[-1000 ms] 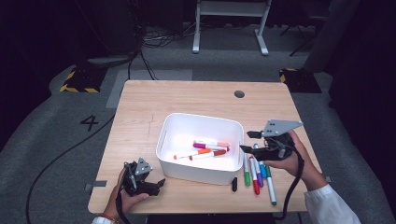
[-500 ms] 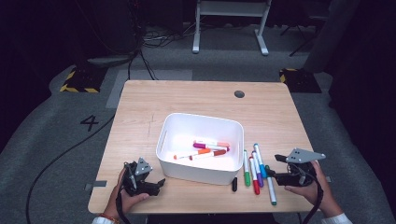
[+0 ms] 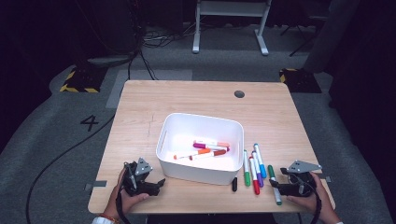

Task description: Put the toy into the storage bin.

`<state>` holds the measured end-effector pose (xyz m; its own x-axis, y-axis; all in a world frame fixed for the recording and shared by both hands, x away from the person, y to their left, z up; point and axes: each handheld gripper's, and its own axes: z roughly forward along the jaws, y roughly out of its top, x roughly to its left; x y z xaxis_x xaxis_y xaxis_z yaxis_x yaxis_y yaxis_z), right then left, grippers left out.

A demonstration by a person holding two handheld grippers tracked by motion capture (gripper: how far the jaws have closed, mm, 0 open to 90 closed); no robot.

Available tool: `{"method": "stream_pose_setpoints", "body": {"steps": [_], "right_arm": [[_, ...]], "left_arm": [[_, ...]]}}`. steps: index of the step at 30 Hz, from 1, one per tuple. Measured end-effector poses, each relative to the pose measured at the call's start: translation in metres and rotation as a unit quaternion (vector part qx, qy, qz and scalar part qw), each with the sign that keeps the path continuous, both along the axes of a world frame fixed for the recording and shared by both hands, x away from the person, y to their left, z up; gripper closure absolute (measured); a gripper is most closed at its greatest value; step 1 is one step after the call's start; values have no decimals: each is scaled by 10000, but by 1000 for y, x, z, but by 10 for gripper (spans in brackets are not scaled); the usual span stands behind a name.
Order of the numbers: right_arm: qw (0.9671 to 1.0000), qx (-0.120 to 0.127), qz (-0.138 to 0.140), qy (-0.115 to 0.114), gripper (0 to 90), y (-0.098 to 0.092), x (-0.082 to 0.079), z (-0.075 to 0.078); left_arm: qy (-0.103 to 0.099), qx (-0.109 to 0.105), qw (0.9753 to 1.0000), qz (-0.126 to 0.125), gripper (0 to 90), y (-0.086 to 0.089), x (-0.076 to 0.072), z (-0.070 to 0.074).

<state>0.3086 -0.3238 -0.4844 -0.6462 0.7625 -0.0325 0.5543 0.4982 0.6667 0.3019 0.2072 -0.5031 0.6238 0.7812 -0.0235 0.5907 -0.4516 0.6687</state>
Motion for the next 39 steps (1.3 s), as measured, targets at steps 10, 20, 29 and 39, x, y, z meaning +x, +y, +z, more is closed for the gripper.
{"method": "stream_pose_setpoints", "body": {"steps": [10,20,29,39], "right_arm": [[9976,248,-642,18,537,-31,14,-6],[9969,288,-713,-154,753,-41,20,-8],[9944,782,-605,-366,757,-46,22,3],[9856,1416,-526,-762,757,-48,22,36]], "left_arm": [[2,-3,10000,-3,92,0,0,0],[0,0,10000,-3,92,0,0,0],[2,1,10000,-3,92,0,0,0],[7,-3,10000,-4,92,0,0,0]]}}
